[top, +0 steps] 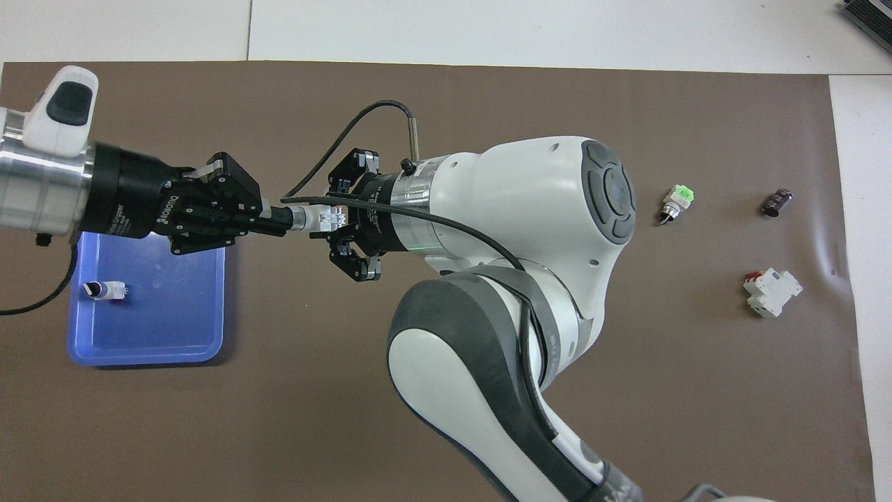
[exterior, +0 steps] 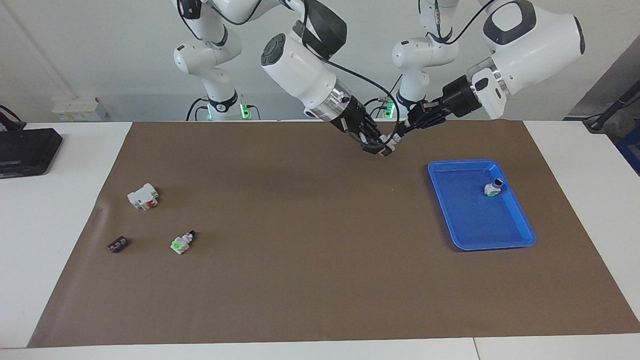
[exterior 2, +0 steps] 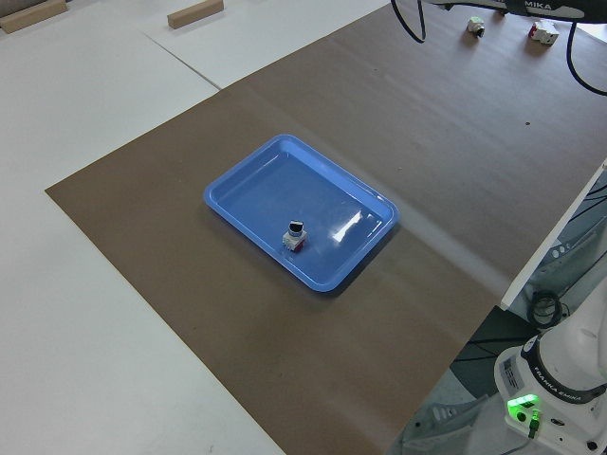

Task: Turn and place switch with both arms
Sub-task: 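Close the left gripper around the switch held by the right gripper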

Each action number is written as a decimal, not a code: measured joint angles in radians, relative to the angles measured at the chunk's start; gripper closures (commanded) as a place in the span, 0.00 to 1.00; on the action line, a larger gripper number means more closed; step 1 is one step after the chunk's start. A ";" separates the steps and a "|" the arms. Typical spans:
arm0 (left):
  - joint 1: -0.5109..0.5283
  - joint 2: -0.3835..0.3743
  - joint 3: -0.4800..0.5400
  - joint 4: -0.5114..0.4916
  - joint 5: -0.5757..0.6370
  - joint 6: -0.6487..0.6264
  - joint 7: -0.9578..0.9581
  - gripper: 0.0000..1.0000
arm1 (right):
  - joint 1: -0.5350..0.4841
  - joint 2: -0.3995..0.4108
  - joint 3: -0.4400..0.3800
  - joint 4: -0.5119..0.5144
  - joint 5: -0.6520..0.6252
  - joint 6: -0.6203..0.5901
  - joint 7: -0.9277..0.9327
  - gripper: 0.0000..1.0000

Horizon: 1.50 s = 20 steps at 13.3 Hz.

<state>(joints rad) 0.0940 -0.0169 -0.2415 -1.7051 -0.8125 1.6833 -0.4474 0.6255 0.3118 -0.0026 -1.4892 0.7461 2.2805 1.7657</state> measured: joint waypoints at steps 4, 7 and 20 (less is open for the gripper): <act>0.001 -0.003 0.000 -0.009 -0.005 0.008 -0.162 1.00 | 0.000 0.002 0.000 0.000 0.000 0.001 0.000 1.00; 0.001 -0.008 0.000 -0.014 -0.006 0.014 -0.349 1.00 | 0.001 0.003 0.002 0.000 0.000 0.001 0.000 1.00; -0.012 -0.026 -0.008 -0.038 0.018 0.128 -1.172 1.00 | 0.002 0.020 0.000 0.011 0.000 0.039 0.001 1.00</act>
<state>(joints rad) 0.0818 -0.0433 -0.2494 -1.7434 -0.7944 1.8109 -1.6194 0.6274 0.3321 -0.0028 -1.4778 0.7461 2.3195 1.7664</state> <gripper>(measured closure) 0.890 0.670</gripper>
